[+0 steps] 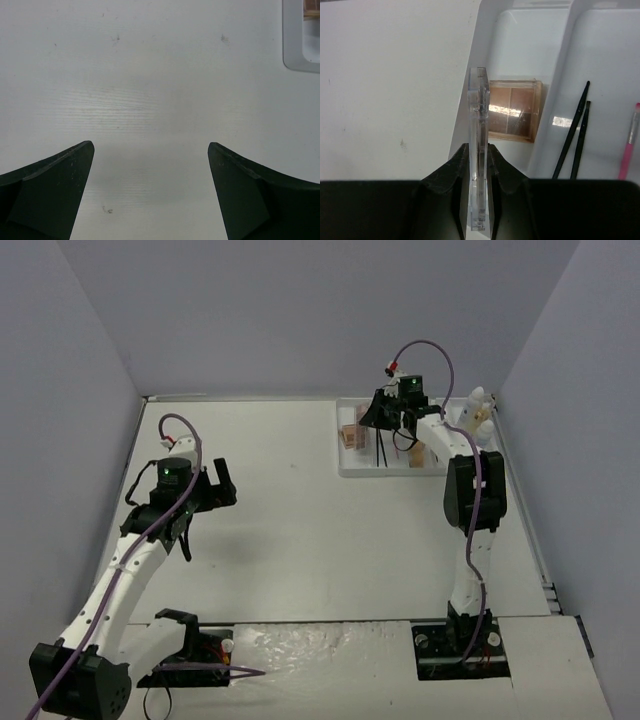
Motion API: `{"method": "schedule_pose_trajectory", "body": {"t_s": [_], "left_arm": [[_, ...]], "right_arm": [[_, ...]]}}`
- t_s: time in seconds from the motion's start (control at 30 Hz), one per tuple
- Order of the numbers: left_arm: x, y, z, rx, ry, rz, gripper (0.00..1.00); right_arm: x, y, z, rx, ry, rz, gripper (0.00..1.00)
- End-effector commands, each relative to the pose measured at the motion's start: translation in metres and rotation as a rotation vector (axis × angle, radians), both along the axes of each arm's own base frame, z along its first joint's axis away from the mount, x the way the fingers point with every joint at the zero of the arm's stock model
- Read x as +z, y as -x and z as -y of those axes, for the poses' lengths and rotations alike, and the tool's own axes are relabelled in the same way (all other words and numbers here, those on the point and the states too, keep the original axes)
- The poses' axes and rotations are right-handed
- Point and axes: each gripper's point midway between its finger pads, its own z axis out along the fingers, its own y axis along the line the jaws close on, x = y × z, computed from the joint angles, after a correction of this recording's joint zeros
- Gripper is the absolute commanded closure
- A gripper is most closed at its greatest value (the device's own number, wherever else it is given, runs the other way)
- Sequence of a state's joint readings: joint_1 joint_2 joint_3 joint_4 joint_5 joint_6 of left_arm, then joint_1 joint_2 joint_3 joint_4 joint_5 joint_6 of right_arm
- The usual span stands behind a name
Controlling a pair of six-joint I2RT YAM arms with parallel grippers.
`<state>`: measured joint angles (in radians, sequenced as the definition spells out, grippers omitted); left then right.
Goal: Organize the makeup
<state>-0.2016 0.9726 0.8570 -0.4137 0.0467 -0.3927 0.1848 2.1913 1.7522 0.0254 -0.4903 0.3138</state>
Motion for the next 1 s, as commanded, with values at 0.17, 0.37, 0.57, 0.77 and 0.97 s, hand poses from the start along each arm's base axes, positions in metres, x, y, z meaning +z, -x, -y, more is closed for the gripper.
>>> {"method": "schedule_pose_trajectory", "body": {"t_s": [0.17, 0.37, 0.57, 0.77, 0.97], "left_arm": [[0.014, 0.007, -0.004, 0.0, -0.01, 0.014, 0.03], [0.021, 0.014, -0.003, -0.004, 0.002, 0.016, 0.03], [0.026, 0.022, -0.005, 0.0, 0.002, 0.025, 0.03], [0.045, 0.037, -0.013, 0.008, -0.024, 0.043, 0.03], [0.084, 0.051, -0.031, 0.046, -0.114, 0.109, 0.03]], "right_arm": [[0.007, -0.012, -0.03, 0.123, -0.092, 0.092, 0.93], [0.005, -0.012, -0.017, 0.06, -0.041, 0.096, 0.54], [0.034, -0.008, 0.008, -0.03, 0.074, 0.136, 0.32], [0.124, 0.012, 0.026, -0.09, 0.145, 0.297, 0.14], [0.208, 0.069, 0.063, -0.231, 0.191, 0.449, 0.0]]}}
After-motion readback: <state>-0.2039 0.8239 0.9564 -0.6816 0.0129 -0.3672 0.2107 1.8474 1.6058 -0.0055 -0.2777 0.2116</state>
